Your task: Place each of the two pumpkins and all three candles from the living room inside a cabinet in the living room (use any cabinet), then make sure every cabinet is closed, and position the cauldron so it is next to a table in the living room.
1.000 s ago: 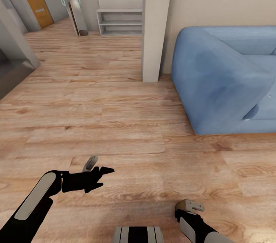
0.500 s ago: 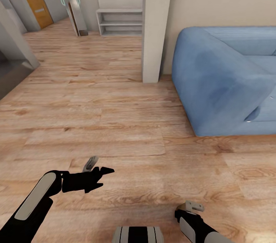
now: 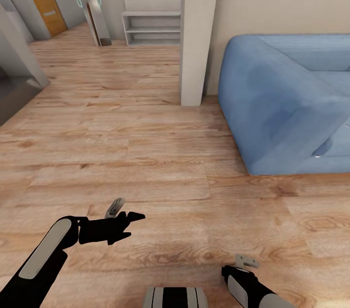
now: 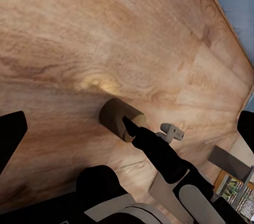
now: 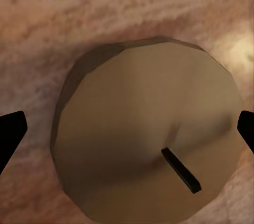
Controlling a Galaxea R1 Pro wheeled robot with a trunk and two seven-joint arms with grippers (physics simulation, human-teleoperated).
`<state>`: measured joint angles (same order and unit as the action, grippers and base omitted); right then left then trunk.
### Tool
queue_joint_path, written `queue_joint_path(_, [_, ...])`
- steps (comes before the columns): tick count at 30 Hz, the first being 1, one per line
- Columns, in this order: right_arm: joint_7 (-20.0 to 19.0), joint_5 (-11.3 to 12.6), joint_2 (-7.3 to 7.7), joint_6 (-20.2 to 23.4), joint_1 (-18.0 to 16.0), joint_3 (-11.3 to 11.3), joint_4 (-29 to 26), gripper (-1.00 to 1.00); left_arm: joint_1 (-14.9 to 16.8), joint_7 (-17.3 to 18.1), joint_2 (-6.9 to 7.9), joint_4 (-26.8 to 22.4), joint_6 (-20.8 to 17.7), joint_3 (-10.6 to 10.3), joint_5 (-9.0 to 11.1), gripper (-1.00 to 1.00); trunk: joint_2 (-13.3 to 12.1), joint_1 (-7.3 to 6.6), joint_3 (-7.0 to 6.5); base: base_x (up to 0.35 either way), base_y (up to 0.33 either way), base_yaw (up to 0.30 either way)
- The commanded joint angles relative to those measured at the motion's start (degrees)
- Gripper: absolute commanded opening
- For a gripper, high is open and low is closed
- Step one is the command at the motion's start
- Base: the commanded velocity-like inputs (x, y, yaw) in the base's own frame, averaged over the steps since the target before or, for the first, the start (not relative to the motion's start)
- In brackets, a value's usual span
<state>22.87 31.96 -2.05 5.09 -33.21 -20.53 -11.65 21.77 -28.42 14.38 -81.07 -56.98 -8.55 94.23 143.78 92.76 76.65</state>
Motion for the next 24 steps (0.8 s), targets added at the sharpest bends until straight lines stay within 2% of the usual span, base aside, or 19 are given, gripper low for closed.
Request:
queue_joint_path(1, [0.41, 0.2, 0.03, 0.44, -0.01, -0.49, -0.15, 1.0, 0.03, -0.59, 0.04, -0.05, 0.03, -0.06, 0.6, 1.0, 0.02, -0.01, 0.04, 0.006, 0.0, 0.0])
queue_joint_path(24, [1.08, 0.31, 0.03, 0.44, -0.01, -0.47, -0.1, 1.0, 0.03, -0.59, -0.23, -0.05, 0.03, -0.06, 0.6, 1.0, 0.02, -0.01, 0.04, 0.0, 0.0, 0.0])
